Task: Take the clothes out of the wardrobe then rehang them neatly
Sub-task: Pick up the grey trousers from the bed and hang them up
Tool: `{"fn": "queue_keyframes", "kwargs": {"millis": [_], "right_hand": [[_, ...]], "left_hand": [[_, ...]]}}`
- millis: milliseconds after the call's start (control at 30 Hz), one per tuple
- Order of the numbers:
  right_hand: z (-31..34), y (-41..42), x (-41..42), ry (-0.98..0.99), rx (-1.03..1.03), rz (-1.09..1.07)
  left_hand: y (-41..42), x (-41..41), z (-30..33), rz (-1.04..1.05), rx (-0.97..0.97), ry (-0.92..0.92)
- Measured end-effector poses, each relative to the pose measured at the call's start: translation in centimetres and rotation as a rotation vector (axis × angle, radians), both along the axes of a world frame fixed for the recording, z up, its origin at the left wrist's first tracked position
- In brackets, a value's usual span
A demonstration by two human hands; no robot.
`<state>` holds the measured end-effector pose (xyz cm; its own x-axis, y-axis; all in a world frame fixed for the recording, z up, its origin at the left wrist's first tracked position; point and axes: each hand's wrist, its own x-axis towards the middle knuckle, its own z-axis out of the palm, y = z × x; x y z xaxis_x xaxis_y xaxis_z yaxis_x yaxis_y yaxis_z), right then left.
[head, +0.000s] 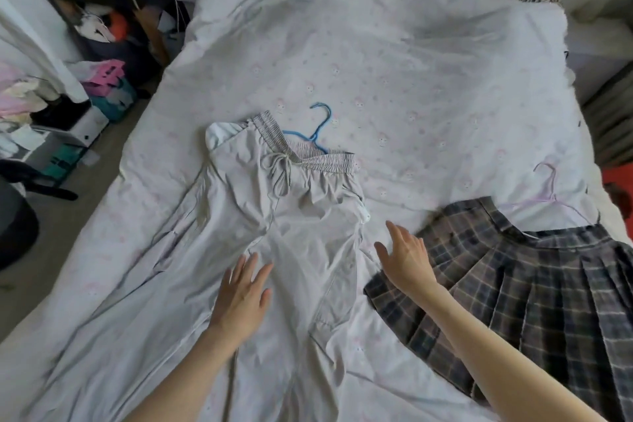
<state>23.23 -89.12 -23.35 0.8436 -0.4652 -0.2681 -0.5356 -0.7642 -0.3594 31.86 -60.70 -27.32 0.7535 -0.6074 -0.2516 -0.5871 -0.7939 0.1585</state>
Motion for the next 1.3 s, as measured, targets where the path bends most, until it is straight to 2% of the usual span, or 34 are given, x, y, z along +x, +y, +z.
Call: {"fn": "queue_keyframes", "kwargs": {"millis": [100,200,367,467,533,700,867,1033,1200,1300], "right_hand": [[-1.7,-1.1,4.3,0.011,0.044,0.033],[-3.5,-2.1,8.7,0.056,0.090,0.031],[-7.3,-3.5,16.5,0.074,0.251,-0.143],[-9.3,-4.0,19.7,0.016,0.325,-0.236],[-10.5,-4.1,21.2,-0.018,0.361,-0.282],[-12.1,-3.9,22.7,0.091,0.371,-0.376],[-10.4,-2.9,20.9,-0.086,0.459,-0.414],[-5.0,-2.2,14.9,-0.302,0.389,-0.348],[1.3,-2.5,7.3,-0.332,0.362,-0.335],[5.0,-3.0,1.7,-0.359,0.348,-0.416]], "left_hand": [[-1.0,2.2,-2.3,-0.009,-0.051,-0.028],[-1.5,4.1,-5.2,-0.010,-0.075,0.036],[-1.8,7.1,-9.8,-0.027,-0.064,0.130],[-1.2,7.5,-12.0,-0.039,-0.078,0.147],[-1.0,7.5,-12.5,-0.039,-0.092,0.171],[-1.8,8.2,-11.8,0.010,-0.088,0.218],[-1.4,8.4,-10.1,-0.012,-0.147,0.207],[-1.2,8.0,-6.2,0.087,-0.253,0.230],[-3.8,8.5,0.8,0.108,-0.434,0.067],[-6.7,8.5,6.0,0.067,-0.537,-0.034]]}}
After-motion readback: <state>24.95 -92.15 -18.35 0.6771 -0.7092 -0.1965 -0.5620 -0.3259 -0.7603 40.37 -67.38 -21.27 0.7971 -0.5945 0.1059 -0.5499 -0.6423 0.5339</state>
